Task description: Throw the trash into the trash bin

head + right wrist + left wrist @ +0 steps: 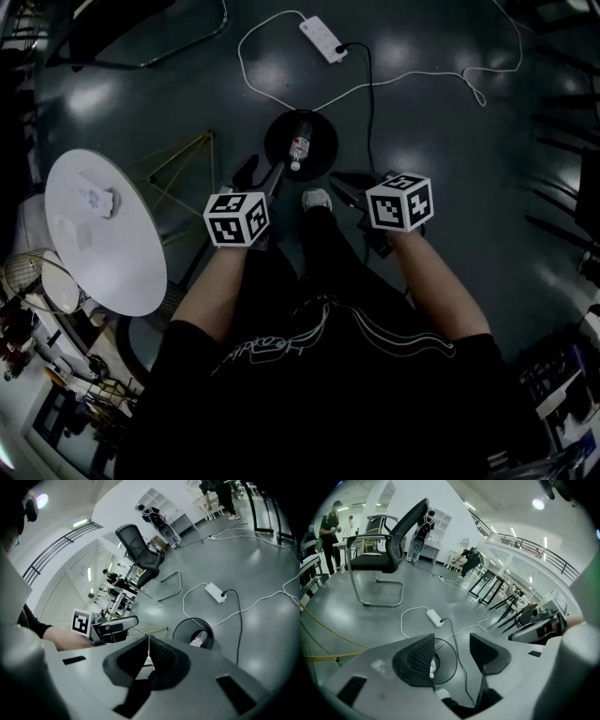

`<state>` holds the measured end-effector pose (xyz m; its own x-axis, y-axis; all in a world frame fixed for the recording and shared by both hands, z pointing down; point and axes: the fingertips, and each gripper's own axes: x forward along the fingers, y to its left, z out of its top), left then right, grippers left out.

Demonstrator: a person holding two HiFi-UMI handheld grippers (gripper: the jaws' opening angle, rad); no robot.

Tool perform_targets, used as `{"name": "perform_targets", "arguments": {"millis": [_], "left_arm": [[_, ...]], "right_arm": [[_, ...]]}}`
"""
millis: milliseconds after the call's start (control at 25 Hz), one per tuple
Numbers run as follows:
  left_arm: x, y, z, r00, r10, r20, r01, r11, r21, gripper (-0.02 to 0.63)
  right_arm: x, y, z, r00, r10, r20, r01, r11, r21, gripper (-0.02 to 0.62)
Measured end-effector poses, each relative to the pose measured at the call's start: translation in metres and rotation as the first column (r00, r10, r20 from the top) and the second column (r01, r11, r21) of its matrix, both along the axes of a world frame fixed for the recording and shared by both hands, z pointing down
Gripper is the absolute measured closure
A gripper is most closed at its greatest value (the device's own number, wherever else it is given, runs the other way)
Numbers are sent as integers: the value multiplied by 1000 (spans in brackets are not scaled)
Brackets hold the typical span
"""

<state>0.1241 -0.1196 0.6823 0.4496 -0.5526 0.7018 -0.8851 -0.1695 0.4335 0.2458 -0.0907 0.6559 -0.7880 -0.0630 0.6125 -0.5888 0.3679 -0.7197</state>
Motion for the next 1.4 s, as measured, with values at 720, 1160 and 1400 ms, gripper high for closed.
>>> {"name": "perform_targets", "arguments": {"millis": [720,1160,1400], "left_arm": [[-30,26,-267,948,76,-309,40,934,354,501],[-137,101,-316,971,-88,-222,182,876,448,600],[-227,151,-313,948,-253,-191,312,855,414,600]], "right_arm": [[-61,-34,-185,974,-219,63,187,927,325,560],[-179,-3,-232,874,-481,63,388,772,503,560],[-274,32,-236,813,-569,124,447,746,493,560]]}}
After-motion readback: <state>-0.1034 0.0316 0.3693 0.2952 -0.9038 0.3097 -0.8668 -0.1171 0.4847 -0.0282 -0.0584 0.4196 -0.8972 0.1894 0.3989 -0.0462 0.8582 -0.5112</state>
